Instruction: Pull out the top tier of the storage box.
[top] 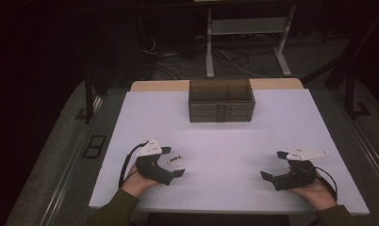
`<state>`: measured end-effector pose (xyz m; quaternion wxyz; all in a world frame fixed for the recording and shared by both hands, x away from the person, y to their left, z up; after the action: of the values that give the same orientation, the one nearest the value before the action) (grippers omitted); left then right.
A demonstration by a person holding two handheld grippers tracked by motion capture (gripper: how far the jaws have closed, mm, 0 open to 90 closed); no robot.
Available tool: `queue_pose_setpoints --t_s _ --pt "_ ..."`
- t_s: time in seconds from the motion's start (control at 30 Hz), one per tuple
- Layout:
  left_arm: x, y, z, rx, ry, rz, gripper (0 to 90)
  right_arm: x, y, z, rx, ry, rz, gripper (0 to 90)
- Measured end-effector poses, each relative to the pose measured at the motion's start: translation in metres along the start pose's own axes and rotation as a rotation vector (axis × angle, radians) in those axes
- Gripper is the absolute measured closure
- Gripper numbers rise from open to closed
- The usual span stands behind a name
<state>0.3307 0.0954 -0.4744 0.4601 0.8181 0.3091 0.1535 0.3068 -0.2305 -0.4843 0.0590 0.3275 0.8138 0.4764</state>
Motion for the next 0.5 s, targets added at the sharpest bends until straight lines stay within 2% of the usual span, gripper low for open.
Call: queue_pose_setpoints --t_s 0.5 --pt "0.0051 0.0 -0.0018 -0.004 0.002 -0.012 0.0 -0.0011 0.0102 0.0016 -0.043 0.019 0.007 0.4"
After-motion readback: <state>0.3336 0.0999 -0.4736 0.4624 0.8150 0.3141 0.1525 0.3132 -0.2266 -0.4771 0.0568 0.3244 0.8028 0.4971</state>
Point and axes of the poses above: each handheld gripper's, and its own axes: z roughly forward along the jaws, y roughly out of its top, x roughly to its left, the point moved 9 cm from there along z, roughly forward along the jaws, and after that the axes turned 12 degrees about y, right-handed, at the moved point
